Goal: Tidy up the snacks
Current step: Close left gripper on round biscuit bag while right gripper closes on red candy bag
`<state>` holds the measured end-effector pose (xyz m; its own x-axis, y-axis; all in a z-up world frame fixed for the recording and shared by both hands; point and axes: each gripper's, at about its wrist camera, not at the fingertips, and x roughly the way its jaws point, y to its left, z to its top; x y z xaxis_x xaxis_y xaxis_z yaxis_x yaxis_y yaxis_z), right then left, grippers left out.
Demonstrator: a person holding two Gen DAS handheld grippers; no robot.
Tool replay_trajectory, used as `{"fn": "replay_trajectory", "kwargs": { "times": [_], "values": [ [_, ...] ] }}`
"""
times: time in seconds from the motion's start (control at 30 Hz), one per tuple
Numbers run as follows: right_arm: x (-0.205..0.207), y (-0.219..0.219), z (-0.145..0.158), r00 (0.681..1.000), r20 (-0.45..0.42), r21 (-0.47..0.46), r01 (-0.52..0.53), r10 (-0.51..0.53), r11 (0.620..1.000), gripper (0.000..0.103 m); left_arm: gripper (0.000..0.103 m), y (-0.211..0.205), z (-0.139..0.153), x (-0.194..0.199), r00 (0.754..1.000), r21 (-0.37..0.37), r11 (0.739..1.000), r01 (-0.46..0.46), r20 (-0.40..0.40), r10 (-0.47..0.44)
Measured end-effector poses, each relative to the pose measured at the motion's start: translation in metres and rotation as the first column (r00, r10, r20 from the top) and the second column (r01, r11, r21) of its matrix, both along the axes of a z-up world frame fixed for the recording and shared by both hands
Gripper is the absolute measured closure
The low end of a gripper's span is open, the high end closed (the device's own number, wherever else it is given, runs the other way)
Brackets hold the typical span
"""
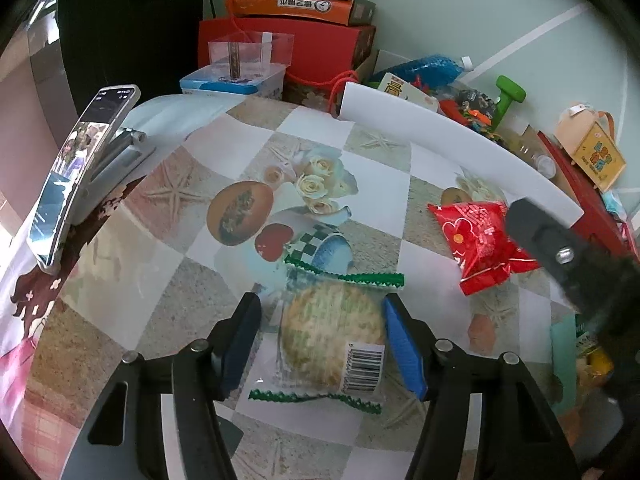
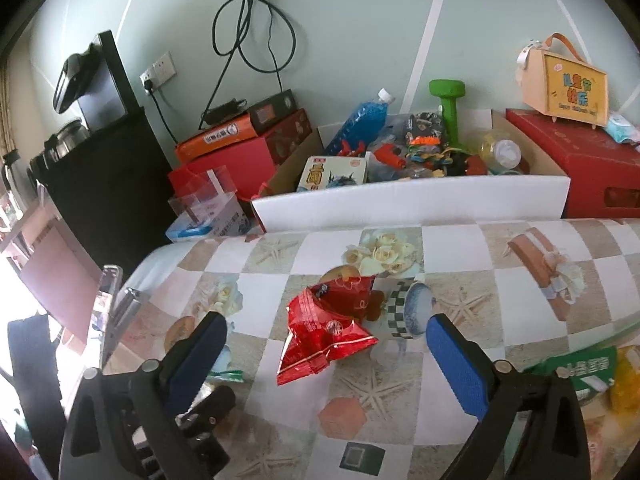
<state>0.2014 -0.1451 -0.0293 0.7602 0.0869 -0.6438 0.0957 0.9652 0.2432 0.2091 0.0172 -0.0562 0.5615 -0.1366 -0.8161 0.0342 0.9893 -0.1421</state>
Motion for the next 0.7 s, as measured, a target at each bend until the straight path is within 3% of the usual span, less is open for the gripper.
{"fn": "replay_trajectory", "kwargs": {
  "times": [0.13,0.7],
  "values": [
    [0.002,0.0,-0.007,1.0,-0.01,0.011,-0.007,0.008,1.0,0.009,0.051,-0.005,0.0,0.001,1.0,0.048,0.999,0.006,0.0,-0.006],
    [0.01,-0.01,-0.023,0.999,-0.041,0.049,-0.003,0.005,0.999,0.023,0.051,-0.007,-0.002,0.002,1.0,0.072,0.997,-0.008,0.008,0.007]
  ]
}}
